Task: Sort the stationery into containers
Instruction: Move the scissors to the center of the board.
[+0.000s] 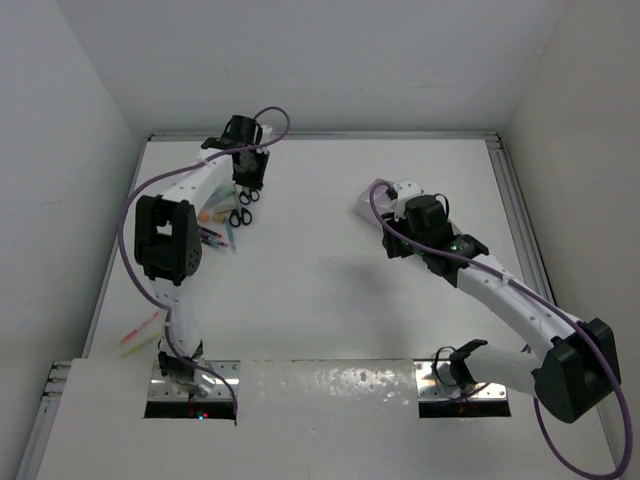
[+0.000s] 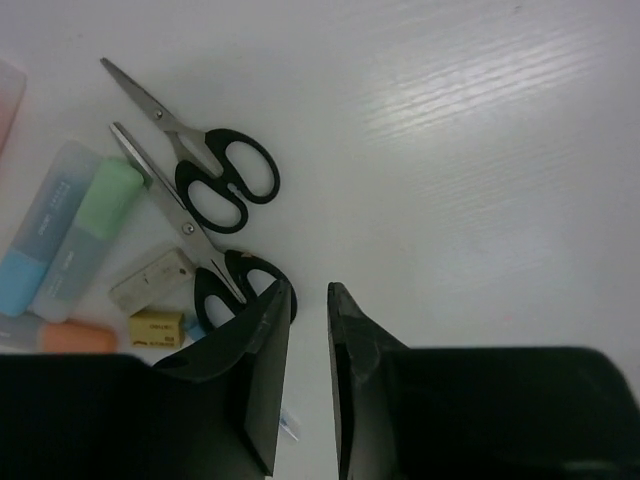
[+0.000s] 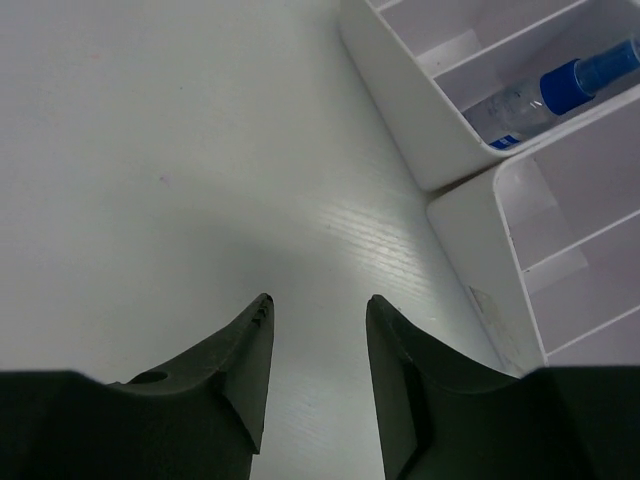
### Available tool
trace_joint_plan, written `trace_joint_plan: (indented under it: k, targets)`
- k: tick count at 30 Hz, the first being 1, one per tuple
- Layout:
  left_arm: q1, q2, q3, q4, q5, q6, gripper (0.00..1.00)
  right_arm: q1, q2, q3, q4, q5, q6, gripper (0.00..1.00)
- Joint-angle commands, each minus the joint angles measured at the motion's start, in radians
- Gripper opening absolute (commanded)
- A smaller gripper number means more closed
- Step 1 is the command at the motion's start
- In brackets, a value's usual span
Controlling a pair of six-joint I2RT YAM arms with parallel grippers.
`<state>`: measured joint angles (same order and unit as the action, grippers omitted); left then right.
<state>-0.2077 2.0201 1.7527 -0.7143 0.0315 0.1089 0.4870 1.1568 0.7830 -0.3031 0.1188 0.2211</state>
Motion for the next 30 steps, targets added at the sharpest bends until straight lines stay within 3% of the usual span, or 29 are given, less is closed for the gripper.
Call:
trace_joint_plan:
  k: [1,5,6,9,30]
  targets:
    - [0.011,0.043,0.062,0.076,-0.077,0.018,0.21,0.021,0.01,0.048,0.062,-0.005,0.017,0.42]
    - [0.021,0.138,0.122,0.105,-0.108,0.012,0.16,0.035,0.024,0.045,0.061,0.007,0.049,0.42]
    - [0.027,0.15,0.142,0.111,-0.113,0.009,0.1,0.038,0.024,0.047,0.056,0.012,0.053,0.43]
    - [0.047,0.175,0.151,0.122,-0.128,-0.005,0.03,0.053,0.032,0.05,0.048,0.03,0.057,0.43]
    - [0.09,0.289,0.134,0.134,-0.163,0.009,0.06,0.076,0.087,0.101,-0.002,0.085,0.004,0.47]
